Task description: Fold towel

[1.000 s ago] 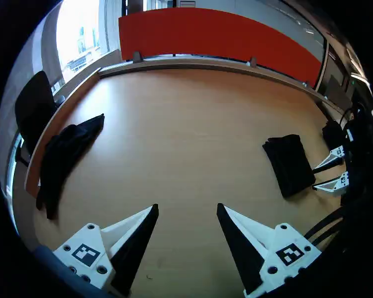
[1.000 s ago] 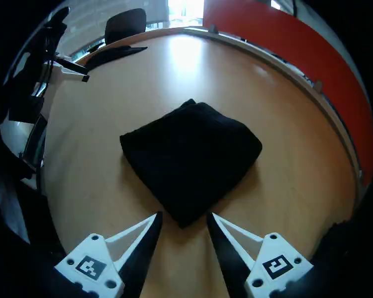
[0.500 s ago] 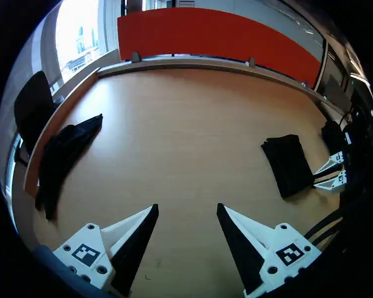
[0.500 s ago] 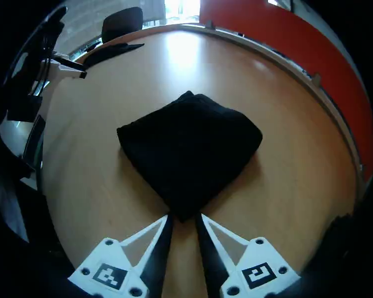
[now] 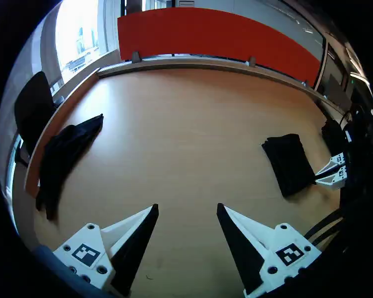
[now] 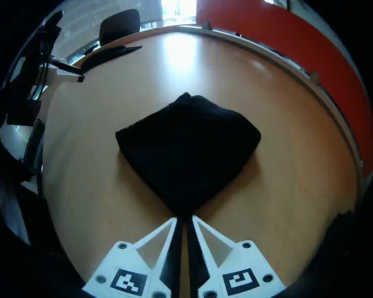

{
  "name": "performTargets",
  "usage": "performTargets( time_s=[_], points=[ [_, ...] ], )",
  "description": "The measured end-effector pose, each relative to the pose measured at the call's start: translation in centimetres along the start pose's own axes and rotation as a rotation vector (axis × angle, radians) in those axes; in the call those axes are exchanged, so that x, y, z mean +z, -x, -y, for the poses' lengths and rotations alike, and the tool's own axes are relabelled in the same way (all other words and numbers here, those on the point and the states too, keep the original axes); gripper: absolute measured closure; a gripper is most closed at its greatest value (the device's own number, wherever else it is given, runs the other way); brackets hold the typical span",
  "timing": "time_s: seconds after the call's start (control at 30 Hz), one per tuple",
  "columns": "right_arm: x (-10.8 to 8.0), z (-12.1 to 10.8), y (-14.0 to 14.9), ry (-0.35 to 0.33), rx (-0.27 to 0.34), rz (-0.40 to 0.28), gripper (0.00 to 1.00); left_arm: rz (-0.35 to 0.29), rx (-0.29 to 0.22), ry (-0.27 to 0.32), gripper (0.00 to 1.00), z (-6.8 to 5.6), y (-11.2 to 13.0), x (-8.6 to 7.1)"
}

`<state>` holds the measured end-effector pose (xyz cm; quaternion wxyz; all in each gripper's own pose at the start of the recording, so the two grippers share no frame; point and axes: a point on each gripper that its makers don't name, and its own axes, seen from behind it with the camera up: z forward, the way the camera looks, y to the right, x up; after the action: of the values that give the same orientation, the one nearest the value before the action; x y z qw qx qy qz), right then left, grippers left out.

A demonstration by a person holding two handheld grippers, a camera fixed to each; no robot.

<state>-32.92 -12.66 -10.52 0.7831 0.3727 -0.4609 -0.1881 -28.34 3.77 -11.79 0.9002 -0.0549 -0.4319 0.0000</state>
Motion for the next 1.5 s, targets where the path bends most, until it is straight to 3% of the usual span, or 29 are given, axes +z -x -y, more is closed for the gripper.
performTargets(
  time_s=[0.43, 1.2, 1.5],
  points=[
    [-2.4, -0.7, -4.3, 0.028, -0.024, -0.076, 0.95, -0.007, -0.004, 0.011, 0.14, 0.0, 0.0, 0.2],
    [-9.2, -2.8, -18.5, 0.092, -0.138, -0.303, 0.95, -0.049, 0.018, 0.020, 0.14, -0.6, -1.8, -0.3],
    [-11.5, -4.0, -20.1, 0.118, -0.131, -0.342, 0.95, -0.062, 0.019, 0.025, 0.14, -0.7, -2.1, -0.8]
  ],
)
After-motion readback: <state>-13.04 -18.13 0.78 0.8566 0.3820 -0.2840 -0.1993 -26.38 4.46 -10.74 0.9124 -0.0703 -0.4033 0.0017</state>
